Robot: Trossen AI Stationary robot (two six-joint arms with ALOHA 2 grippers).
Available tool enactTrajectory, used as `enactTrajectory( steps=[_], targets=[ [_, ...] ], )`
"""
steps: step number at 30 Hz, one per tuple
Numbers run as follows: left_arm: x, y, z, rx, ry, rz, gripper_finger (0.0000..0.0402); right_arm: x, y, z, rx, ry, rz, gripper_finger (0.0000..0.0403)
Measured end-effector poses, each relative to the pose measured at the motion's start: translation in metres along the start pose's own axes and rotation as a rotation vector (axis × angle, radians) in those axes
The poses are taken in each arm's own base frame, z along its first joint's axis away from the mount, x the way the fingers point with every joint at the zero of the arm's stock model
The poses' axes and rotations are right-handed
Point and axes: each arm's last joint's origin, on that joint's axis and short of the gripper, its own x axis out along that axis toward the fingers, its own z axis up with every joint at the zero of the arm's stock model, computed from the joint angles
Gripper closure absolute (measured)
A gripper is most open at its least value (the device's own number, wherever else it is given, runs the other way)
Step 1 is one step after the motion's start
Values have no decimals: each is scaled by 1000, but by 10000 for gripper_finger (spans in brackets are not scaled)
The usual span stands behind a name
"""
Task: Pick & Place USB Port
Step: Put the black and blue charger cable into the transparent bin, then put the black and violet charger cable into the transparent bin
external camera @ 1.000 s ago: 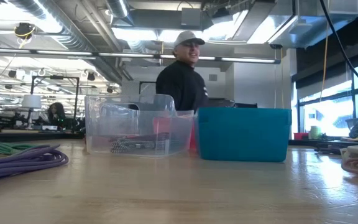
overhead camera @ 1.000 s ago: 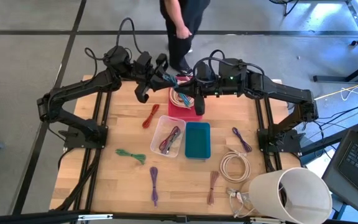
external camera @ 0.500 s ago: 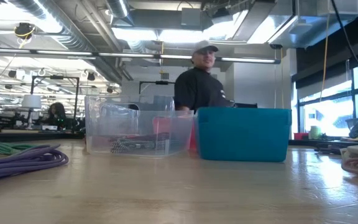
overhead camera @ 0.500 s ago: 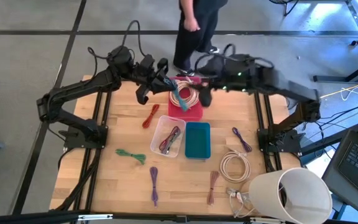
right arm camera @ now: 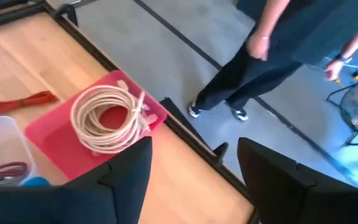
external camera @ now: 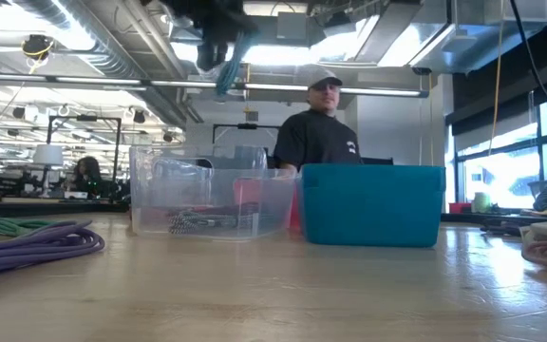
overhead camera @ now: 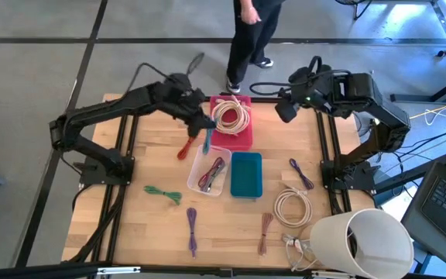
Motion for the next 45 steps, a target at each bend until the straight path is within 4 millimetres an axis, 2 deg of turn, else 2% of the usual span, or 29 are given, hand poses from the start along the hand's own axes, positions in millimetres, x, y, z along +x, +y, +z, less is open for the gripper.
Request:
enactTrajectory(
  steps=[8, 17, 25, 30, 33, 35, 40, 43, 45],
  targets=[
    [58, 7, -33, -188, 266, 160, 364, -8, -11, -3, -19, -19, -8, 174],
    [103, 25, -48, -276, 344, 244, 364, -24, -28, -8, -3, -61, 0, 183],
    [149, 45, -72, -321, 455, 264, 364, -33, -38, -12, -3, -83, 8, 183],
    [168, 52, -85, -337, 498, 280, 364, -36, -41, -13, -2, -91, 11, 183],
    [171, 55, -88, -364, 514, 302, 363, -37, -43, -14, -1, -94, 12, 183],
    [171, 55, -88, -366, 515, 308, 341, -38, -43, -14, -1, -96, 14, 183],
    [164, 49, -82, -347, 485, 283, 232, -39, -45, -15, -1, -99, 15, 183],
    [153, 42, -73, -339, 451, 249, 181, -39, -45, -15, -1, -99, 15, 183],
    [143, 36, -66, -344, 432, 205, 161, -39, -45, -15, -1, -99, 15, 183]
  ],
)
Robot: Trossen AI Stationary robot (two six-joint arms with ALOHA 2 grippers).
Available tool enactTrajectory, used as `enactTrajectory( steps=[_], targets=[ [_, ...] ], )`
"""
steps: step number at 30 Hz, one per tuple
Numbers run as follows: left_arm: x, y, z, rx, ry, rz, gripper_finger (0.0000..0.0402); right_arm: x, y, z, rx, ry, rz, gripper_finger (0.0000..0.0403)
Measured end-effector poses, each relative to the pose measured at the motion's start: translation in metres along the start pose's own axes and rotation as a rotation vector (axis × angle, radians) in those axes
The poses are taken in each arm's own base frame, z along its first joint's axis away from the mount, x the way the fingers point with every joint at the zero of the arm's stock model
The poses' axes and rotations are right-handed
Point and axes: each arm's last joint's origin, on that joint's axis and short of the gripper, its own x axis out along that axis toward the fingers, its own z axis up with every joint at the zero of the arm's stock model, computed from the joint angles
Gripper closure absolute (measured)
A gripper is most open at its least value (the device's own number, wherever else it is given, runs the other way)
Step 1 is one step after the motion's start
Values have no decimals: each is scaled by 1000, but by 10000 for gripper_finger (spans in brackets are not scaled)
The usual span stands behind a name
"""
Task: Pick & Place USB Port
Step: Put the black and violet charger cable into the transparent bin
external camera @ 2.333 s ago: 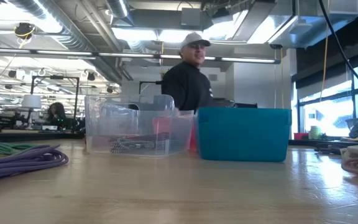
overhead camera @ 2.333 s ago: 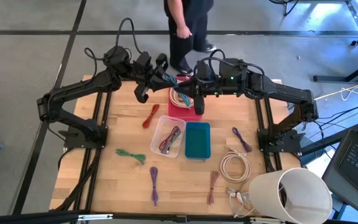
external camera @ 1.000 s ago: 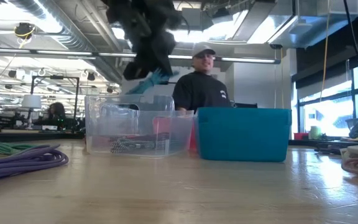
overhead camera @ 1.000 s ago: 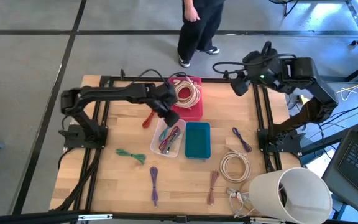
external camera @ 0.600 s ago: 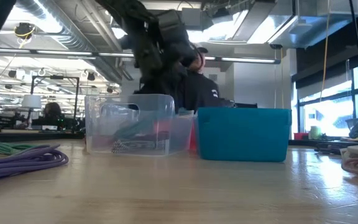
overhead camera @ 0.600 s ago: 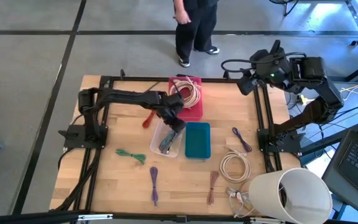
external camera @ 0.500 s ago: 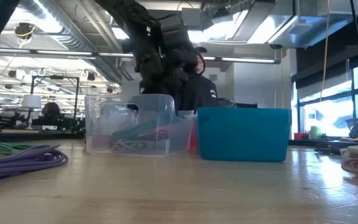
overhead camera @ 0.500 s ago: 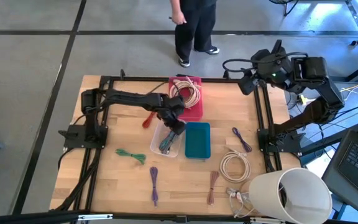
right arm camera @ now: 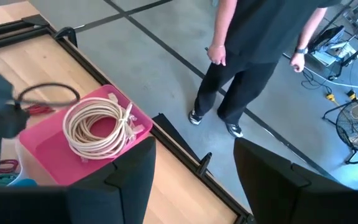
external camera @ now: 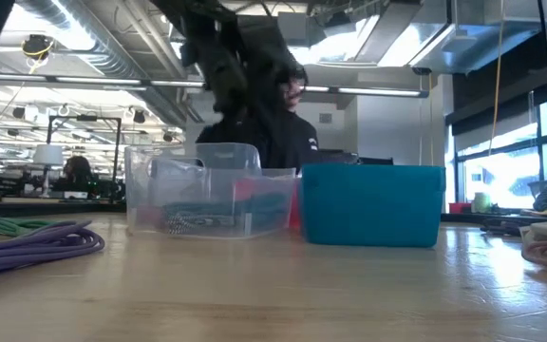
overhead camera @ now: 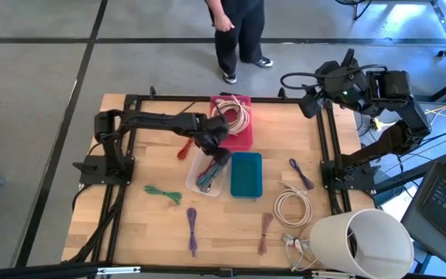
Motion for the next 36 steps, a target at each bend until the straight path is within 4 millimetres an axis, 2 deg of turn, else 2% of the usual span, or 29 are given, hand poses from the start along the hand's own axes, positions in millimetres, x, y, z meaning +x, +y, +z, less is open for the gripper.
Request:
enactTrajectory(
  steps=[2, 4, 9, 14, 18, 21, 25, 28, 36],
  targets=[
    [-20, -8, -1, 21, -36, -58, 154, 0, 1, 0, 1, 7, 22, 183],
    [-48, -18, -2, 73, -113, -113, 153, 1, 3, -1, 9, 26, 64, 183],
    [-139, -34, -18, 288, -415, -166, 162, 12, 14, -17, 62, 158, 197, 183],
    [-226, -40, -57, 508, -734, -166, 165, 34, 37, -58, 160, 424, 290, 183],
    [-272, -36, -88, 597, -917, -140, 165, 46, 56, -100, 234, 622, 265, 183],
    [-294, -31, -105, 642, -1012, -107, 165, 54, 69, -132, 265, 733, 195, 183],
    [-309, -25, -117, 672, -1084, -47, 165, 67, 84, -171, 245, 801, 99, 183],
    [-314, -21, -119, 679, -1118, 3, 165, 83, 93, -198, 227, 833, 49, 183],
    [-316, -14, -114, 667, -1135, 64, 165, 119, 111, -256, 275, 896, 80, 183]
  ],
)
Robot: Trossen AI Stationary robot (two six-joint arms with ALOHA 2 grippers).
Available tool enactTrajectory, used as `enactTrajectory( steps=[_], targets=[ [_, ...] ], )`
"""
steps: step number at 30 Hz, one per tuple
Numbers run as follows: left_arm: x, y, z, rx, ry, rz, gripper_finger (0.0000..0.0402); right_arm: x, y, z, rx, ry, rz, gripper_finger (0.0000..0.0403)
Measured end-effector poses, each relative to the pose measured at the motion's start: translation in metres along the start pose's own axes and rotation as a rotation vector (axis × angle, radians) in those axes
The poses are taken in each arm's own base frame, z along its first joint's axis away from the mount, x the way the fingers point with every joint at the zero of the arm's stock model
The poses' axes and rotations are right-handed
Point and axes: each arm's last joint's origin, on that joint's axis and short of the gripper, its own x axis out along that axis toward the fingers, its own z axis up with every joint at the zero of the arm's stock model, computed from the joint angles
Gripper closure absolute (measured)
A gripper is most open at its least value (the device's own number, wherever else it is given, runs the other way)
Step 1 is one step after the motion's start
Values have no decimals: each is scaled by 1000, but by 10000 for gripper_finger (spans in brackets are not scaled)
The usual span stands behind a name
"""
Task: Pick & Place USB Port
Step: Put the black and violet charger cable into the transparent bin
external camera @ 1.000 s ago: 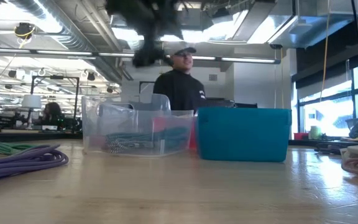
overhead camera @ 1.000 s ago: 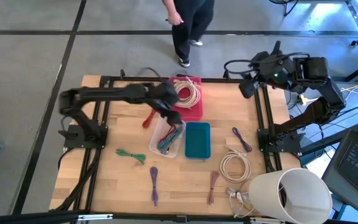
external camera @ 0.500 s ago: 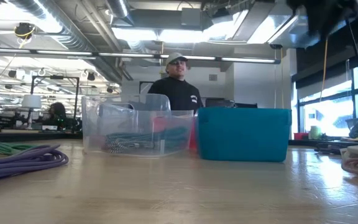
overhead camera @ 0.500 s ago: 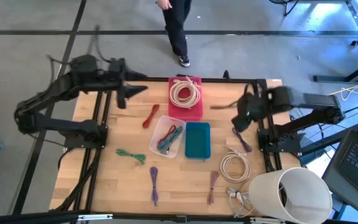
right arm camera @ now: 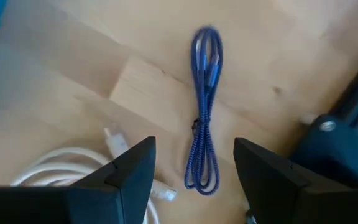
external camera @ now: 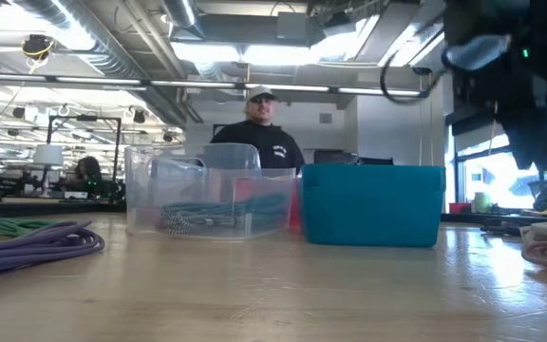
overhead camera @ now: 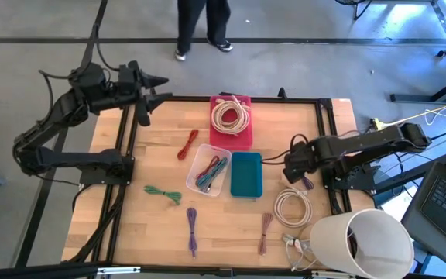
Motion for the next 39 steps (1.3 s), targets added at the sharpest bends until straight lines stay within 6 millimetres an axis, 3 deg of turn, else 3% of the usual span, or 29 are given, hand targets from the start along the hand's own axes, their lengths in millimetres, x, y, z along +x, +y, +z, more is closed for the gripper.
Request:
enactTrajectory(
  steps=[12, 18, 24, 30, 35, 39],
  targets=[
    [0, 2, 0, 0, 0, 10, 165, 59, -11, -13, 50, 59, 35, 183],
    [0, 1, 0, 0, -1, 10, 165, 75, -17, -17, 73, 56, 45, 193],
    [0, 2, 0, 0, -2, 18, 164, 78, -18, -18, 77, 55, 46, 255],
    [0, 2, 0, 1, -3, 36, 164, 78, -19, -18, 100, 55, 42, 376],
    [0, 2, 0, 1, -5, 44, 164, 69, -16, -15, 139, 15, 10, 387],
    [0, 3, 0, 1, -5, 69, 164, 41, -7, -5, 164, -88, -8, 388]
  ],
)
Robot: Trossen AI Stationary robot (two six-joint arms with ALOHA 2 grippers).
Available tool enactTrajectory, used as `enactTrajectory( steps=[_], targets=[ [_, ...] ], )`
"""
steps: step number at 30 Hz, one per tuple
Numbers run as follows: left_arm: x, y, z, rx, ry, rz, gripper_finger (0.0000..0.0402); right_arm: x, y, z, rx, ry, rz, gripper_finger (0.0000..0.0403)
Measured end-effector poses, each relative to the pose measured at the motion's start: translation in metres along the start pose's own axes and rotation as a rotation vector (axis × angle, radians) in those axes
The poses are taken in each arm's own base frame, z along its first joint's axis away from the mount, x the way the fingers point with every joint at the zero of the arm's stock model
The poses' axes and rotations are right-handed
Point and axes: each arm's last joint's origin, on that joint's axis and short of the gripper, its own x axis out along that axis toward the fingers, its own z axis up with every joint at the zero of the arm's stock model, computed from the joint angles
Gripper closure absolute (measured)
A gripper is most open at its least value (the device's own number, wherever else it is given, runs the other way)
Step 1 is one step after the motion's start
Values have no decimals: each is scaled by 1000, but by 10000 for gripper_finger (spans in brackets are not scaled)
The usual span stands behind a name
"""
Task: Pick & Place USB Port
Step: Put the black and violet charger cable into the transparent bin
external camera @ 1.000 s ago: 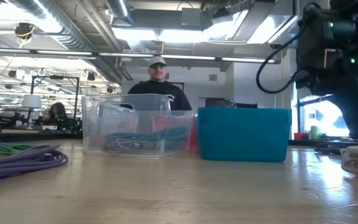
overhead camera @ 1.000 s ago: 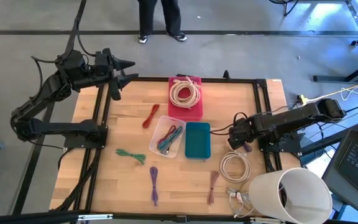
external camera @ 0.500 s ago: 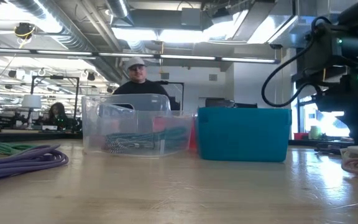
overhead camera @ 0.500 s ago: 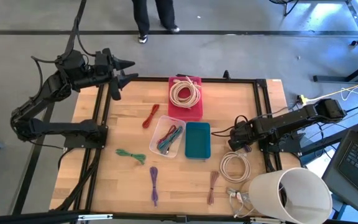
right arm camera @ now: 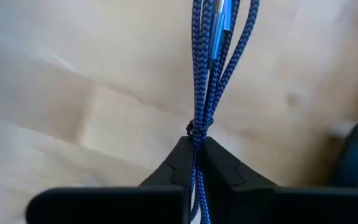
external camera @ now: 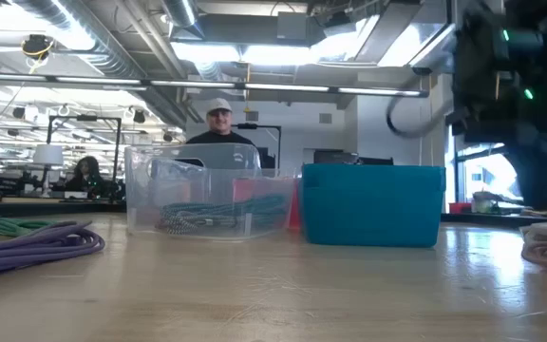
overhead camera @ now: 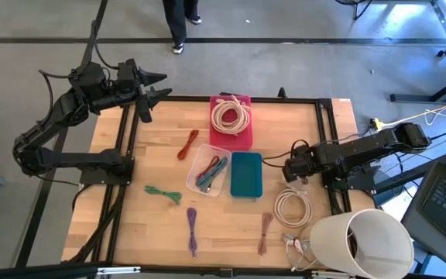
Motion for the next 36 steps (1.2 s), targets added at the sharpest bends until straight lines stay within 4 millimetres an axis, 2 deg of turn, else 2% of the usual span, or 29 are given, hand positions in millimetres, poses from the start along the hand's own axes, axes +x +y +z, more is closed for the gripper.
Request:
enactTrajectory(
  steps=[6, 12, 18, 21, 23, 25, 28, 31, 36],
  targets=[
    [0, 0, 0, 16, 0, 4, 164, -71, 13, 25, 33, -293, -17, 388],
    [2, 0, -1, 14, 5, 4, 164, -155, 30, 53, 11, -671, 161, 389],
    [17, 2, -6, -6, 50, -7, 164, -240, 48, 74, -227, -979, 411, 389],
    [27, 2, -9, -10, 78, -36, 164, -270, 53, 79, -366, -1107, 549, 389],
    [32, 1, -11, -13, 87, -60, 164, -282, 54, 82, -407, -1172, 607, 389],
    [38, 1, -11, -15, 77, -82, 164, -284, 54, 85, -422, -1193, 633, 389],
    [51, 0, -5, -41, 8, -182, 164, -283, 59, 91, -440, -1196, 662, 389],
    [69, -3, 0, -59, -75, -321, 164, -279, 74, 100, -487, -1193, 744, 389],
    [104, -6, -3, -142, -118, -522, 164, -269, 96, 115, -558, -1204, 808, 389]
  ],
)
